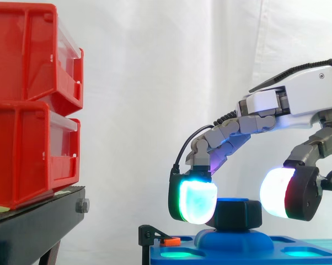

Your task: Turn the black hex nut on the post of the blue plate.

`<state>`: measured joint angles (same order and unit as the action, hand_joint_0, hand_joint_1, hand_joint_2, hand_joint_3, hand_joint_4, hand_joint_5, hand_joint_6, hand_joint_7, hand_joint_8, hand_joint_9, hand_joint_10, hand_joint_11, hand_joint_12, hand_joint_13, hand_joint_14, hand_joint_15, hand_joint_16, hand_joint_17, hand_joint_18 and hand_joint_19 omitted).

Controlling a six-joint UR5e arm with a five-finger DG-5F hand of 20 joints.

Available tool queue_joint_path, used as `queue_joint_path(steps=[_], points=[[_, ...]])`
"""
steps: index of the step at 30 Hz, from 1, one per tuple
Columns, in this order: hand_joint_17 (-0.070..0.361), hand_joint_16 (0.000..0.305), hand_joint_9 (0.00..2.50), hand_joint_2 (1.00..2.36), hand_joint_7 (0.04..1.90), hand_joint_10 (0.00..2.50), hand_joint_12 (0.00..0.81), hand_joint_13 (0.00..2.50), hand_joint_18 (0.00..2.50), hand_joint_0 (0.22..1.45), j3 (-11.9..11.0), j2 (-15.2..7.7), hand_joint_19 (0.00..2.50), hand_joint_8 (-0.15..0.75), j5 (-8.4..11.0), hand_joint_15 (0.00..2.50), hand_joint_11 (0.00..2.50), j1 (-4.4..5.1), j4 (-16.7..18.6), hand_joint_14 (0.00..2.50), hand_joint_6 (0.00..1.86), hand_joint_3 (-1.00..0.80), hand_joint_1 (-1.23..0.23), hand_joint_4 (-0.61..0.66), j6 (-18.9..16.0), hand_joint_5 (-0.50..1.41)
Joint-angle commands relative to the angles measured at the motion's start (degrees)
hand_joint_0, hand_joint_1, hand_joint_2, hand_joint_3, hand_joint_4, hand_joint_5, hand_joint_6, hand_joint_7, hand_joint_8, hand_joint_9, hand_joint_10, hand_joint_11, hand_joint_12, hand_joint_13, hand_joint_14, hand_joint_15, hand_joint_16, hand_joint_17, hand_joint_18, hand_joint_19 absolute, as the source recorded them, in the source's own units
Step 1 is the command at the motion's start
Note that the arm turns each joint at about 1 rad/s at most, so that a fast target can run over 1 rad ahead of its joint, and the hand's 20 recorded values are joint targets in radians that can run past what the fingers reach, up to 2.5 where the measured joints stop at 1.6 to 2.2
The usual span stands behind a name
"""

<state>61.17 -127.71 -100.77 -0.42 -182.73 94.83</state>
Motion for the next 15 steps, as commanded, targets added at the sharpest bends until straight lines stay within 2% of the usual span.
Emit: queue_joint_path(steps=[1,2,5,15], points=[[0.117,0.052,0.46,1.0,1.07,0.0,0.341,0.44,0.36,0.5,0.0,0.0,0.24,0.275,0.14,0.1,0.05,-0.02,0.0,0.0,0.5,-0.48,-0.42,0.22,0.0,-0.19],[0.117,0.052,0.46,1.0,1.07,0.0,0.341,0.44,0.36,0.5,0.0,0.0,0.24,0.275,0.22,0.09,0.06,0.33,0.1,0.0,0.5,-0.48,-0.42,0.22,0.0,-0.19],[0.117,0.052,0.46,1.0,1.07,0.0,0.34,0.44,0.36,0.5,0.0,0.0,0.23,0.275,0.31,0.09,0.06,0.6,0.1,0.0,0.5,-0.48,-0.42,0.22,-0.1,-0.19],[0.117,0.052,0.45,1.0,1.06,0.0,0.338,0.44,0.36,0.5,0.0,-0.1,0.24,0.274,0.66,0.09,0.05,0.86,1.9,0.0,0.5,-0.48,-0.42,0.22,-0.2,-0.2]])
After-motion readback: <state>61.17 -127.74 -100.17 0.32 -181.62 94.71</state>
